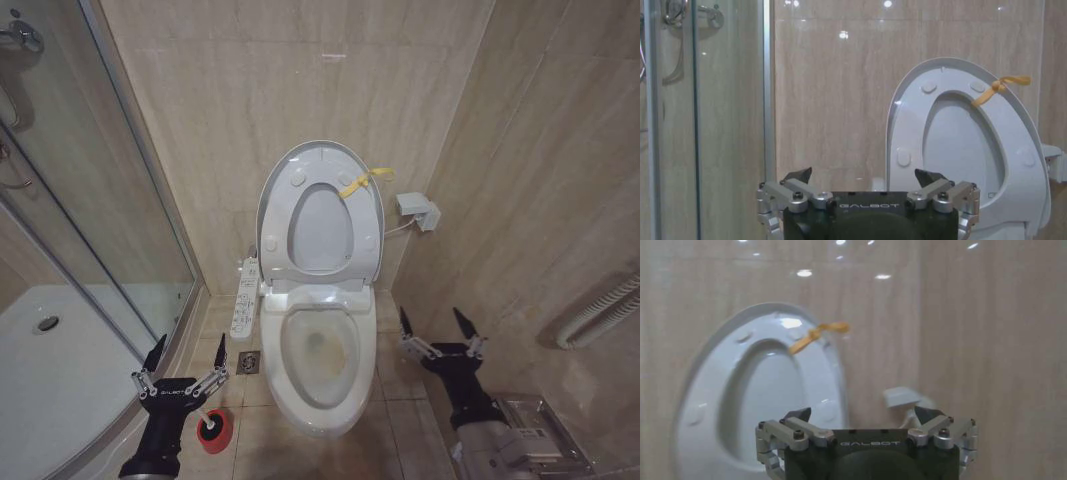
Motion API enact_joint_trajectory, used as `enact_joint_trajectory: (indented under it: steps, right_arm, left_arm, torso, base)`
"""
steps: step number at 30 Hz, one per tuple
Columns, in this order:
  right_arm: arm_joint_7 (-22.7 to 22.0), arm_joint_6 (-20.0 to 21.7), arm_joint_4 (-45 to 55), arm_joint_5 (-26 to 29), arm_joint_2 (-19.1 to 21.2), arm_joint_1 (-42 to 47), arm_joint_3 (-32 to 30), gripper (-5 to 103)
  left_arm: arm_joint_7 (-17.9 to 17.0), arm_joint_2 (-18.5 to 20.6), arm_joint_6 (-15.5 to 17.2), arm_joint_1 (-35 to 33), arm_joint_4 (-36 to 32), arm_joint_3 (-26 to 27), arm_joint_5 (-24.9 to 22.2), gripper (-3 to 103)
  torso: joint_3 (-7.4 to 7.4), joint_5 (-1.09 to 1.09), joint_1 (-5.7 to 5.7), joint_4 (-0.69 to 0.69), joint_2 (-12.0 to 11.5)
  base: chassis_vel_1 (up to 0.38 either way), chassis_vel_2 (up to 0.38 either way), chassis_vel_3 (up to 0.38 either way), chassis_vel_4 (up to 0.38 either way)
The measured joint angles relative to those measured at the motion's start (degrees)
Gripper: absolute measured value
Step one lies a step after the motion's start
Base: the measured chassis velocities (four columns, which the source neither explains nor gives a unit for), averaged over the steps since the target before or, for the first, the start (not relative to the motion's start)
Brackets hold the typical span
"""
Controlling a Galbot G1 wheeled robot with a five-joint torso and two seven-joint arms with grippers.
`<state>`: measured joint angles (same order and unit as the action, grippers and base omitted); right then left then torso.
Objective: Open the toilet lid, clean the toilet bowl with a toilet brush, close the toilet lid, and flush.
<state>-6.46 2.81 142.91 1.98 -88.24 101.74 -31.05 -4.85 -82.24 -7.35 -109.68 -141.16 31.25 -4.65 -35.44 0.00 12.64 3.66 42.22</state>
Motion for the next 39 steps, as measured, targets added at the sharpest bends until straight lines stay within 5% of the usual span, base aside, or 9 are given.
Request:
enact_joint_trajectory:
  steps: [4,19,39]
  right_arm:
    - [-0.94,-1.05,0.36,-1.53,-2.85,0.53,-0.40,100]
    - [-0.40,-0.80,-0.43,-0.64,1.42,-0.81,0.13,100]
    - [-1.07,-1.66,-0.14,-1.79,0.43,1.24,1.75,100]
  left_arm:
    - [0.00,0.00,0.00,0.00,0.00,0.00,0.00,100]
    - [0.00,0.00,0.00,0.00,0.00,0.00,0.00,100]
    - [0.00,0.00,0.00,0.00,0.00,0.00,0.00,100]
  torso:
    - [0.00,0.00,0.00,0.01,0.00]
    - [0.00,0.00,0.00,-0.01,0.00]
    - [0.00,0.00,0.00,0.00,0.00]
  base:
    - [0.000,0.000,0.000,0.000]
    - [0.000,0.000,0.000,0.000]
    - [0.000,0.000,0.000,0.000]
